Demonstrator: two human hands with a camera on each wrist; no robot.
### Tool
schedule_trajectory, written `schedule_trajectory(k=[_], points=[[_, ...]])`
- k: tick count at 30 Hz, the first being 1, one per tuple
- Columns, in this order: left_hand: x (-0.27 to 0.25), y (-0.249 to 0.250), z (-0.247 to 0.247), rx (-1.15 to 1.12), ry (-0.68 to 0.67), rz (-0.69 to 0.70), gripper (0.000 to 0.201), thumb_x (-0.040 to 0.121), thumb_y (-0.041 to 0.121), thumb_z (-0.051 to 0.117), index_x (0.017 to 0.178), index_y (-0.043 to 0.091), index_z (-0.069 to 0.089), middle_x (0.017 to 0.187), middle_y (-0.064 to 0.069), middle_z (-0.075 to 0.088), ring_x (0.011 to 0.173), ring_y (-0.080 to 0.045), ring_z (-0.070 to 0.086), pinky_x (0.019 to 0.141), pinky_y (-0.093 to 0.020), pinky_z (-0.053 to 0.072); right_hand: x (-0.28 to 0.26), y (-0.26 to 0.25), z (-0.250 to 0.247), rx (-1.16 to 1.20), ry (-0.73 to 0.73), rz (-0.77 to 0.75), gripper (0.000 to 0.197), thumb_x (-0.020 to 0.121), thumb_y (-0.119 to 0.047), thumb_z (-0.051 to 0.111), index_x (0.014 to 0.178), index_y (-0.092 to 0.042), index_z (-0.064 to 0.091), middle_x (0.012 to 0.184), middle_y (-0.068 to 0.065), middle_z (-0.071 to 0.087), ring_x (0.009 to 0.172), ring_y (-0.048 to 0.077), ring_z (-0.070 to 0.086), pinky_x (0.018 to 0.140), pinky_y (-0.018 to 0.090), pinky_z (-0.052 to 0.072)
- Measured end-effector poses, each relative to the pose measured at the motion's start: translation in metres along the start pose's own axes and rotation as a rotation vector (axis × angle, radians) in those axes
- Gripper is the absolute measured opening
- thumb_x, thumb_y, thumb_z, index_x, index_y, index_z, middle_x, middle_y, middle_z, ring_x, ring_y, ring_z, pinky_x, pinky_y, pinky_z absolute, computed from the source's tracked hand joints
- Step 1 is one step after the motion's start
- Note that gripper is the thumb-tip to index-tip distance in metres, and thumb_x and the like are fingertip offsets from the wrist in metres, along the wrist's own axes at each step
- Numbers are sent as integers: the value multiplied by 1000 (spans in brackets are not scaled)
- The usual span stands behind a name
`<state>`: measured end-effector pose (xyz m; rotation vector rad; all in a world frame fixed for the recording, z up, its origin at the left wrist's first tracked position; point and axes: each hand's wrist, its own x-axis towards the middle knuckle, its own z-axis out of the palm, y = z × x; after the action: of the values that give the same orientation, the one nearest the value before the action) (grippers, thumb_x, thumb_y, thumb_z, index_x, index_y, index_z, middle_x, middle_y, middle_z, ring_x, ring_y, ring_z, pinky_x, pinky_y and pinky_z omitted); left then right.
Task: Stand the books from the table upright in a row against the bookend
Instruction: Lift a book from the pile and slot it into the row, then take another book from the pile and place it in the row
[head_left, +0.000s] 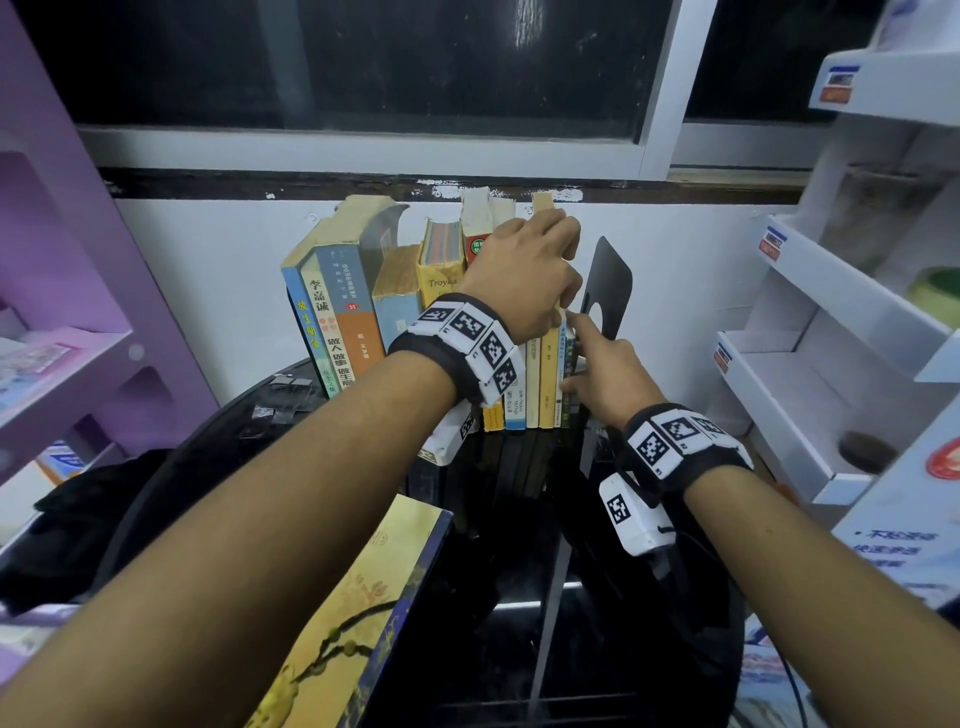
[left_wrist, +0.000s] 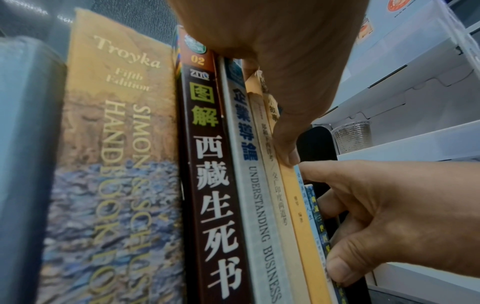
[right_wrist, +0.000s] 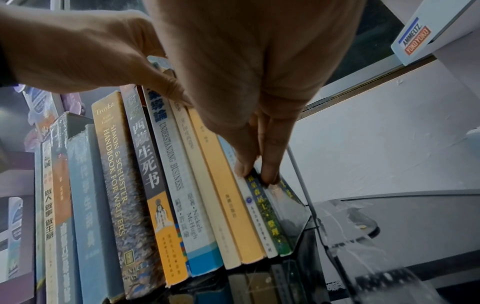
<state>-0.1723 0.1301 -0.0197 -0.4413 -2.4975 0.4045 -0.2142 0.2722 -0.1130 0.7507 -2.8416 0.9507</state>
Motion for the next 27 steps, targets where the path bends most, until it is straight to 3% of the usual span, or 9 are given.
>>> schedule_trajectory(k=[9, 17, 22, 27], points=[[-1, 0, 0, 3, 10, -2, 25, 78, 47, 69, 97, 32, 74, 117, 2, 48, 122, -20, 40, 95, -38, 40, -2, -1, -1, 16, 3, 12, 72, 90, -7, 62, 144, -37, 24, 118, 12, 62, 96, 26, 68, 79, 36, 56], [-2, 0, -3, -32, -17, 15, 27, 78, 45, 69, 101, 31, 72, 124, 1, 46, 126, -20, 37, 99, -39, 38, -5, -8, -6, -31, -51, 0, 74, 94, -16, 57, 147, -41, 12, 120, 14, 62, 95, 28, 69, 79, 38, 58], [-10, 3, -6, -133, 9, -5, 26, 80, 30, 67, 106, 30, 68, 140, -1, 40, 138, -22, 27, 112, -44, 24, -15, -18, -17, -48, -100, -16, 83, 94, -13, 56, 153, -30, 1, 122, 18, 62, 100, 31, 66, 81, 34, 53], [-34, 3, -11, -263, 128, 18, 25, 76, 14, 65, 99, 23, 71, 140, -7, 44, 135, -25, 35, 112, -41, 28, -25, -21, -26, -43, -97, -41, 78, 93, -13, 56, 153, -26, 8, 126, 16, 61, 103, 29, 65, 84, 31, 50]])
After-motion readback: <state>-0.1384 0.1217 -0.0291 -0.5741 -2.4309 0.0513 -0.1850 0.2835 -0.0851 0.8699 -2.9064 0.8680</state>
